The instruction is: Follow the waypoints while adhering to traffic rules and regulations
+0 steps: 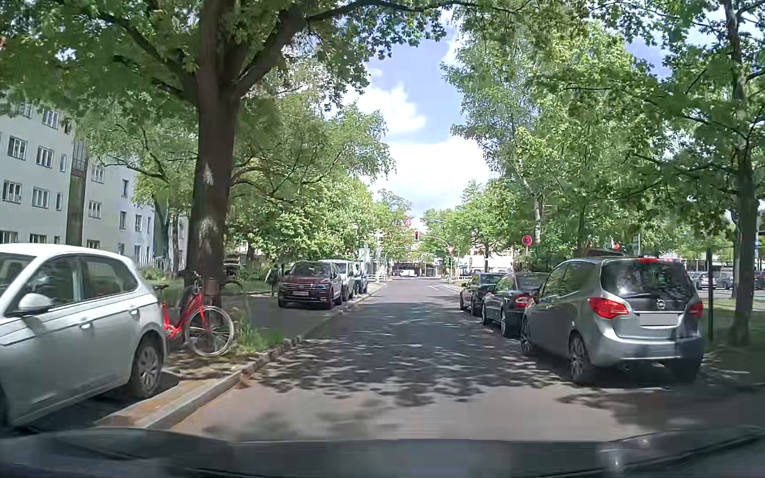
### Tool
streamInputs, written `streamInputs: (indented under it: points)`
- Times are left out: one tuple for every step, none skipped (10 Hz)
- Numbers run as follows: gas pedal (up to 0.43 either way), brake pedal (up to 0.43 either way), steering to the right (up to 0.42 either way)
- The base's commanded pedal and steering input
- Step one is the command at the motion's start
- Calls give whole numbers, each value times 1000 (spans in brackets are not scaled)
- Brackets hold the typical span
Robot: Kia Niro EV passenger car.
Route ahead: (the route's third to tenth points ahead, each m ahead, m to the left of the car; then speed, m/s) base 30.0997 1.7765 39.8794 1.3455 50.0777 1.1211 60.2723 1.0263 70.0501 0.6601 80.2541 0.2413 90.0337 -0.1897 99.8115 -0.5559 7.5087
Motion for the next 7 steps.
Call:
streamInputs:
  points:
    - [390, 18, 0]
    - [378, 18, 1]
    - [370, 18, 2]
    - [370, 18, 5]
    - [358, 18, 5]
    - [350, 18, 4]
    - [350, 18, 4]
